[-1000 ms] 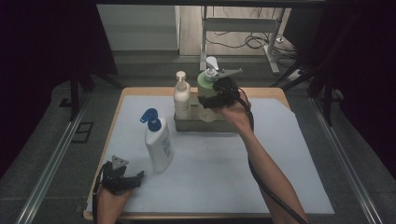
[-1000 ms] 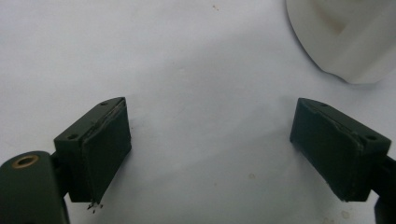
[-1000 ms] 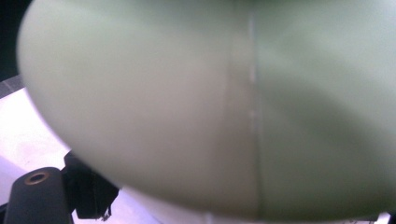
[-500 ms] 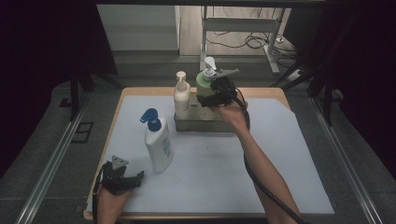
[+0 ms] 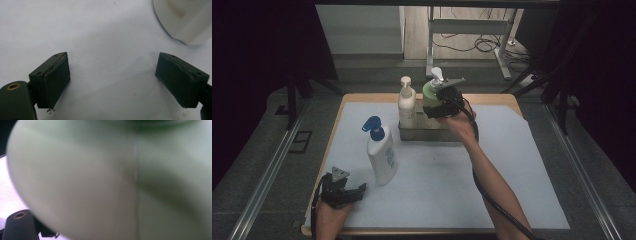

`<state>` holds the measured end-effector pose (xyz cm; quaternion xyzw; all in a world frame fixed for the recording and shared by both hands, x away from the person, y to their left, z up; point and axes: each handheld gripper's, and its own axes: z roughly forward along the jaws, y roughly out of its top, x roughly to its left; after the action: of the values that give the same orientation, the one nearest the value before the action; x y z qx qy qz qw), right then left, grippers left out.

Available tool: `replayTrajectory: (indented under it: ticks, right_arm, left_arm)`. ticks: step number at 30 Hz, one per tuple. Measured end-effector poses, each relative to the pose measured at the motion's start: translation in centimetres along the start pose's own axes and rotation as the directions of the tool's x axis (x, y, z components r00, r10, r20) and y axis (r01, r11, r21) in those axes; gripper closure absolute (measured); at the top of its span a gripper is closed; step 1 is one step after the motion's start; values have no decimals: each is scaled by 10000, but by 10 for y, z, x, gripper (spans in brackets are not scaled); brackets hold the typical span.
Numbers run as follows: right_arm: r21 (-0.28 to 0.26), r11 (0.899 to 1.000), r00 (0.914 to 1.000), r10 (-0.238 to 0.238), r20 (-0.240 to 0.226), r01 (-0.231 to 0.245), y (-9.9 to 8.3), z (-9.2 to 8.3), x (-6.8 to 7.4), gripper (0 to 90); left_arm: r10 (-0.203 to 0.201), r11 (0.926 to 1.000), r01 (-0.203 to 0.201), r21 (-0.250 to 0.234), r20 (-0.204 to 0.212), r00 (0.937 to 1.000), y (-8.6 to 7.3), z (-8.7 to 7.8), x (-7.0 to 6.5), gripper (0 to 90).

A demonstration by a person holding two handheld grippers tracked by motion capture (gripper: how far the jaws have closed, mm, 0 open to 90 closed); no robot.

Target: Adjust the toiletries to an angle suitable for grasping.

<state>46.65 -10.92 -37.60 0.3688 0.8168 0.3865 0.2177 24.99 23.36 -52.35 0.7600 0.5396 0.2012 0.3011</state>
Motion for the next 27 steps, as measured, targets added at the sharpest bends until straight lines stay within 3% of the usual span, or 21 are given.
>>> replayTrajectory:
  ticks: [8,27]
  right_arm:
    - [198,9997,9999,-114,-81,116,-10,11,3,124]
    - [724,9971,9997,218,-74,-212,-28,28,-1,123]
  left_arm:
    - [-3,10000,3,-4,2,10000,0,0,0,121]
    - [-4,10000,4,-8,0,10000,0,0,0,121]
